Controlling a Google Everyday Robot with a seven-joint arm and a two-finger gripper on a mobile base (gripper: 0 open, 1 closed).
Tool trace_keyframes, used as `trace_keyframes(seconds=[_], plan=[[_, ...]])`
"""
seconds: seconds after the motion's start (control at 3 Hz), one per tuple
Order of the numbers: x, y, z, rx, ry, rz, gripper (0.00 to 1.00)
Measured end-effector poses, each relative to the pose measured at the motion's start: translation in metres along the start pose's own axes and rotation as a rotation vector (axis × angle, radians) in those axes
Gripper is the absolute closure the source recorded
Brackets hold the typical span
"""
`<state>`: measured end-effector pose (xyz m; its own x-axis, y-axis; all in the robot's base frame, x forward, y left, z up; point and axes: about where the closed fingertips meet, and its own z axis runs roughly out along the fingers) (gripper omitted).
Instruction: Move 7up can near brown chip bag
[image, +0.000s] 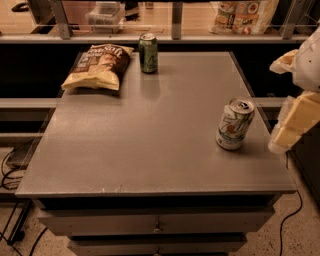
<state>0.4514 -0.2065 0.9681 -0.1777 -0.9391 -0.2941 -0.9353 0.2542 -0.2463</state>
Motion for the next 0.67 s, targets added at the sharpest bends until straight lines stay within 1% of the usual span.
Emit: trace_keyframes(seconds=[0.33,0.67], plan=[[-0.013,-0.013,0.030,-0.009,-0.124,0.008,0.00],[-0.022,-0.028,0.060,-0.003,-0.174,0.017,0.00]])
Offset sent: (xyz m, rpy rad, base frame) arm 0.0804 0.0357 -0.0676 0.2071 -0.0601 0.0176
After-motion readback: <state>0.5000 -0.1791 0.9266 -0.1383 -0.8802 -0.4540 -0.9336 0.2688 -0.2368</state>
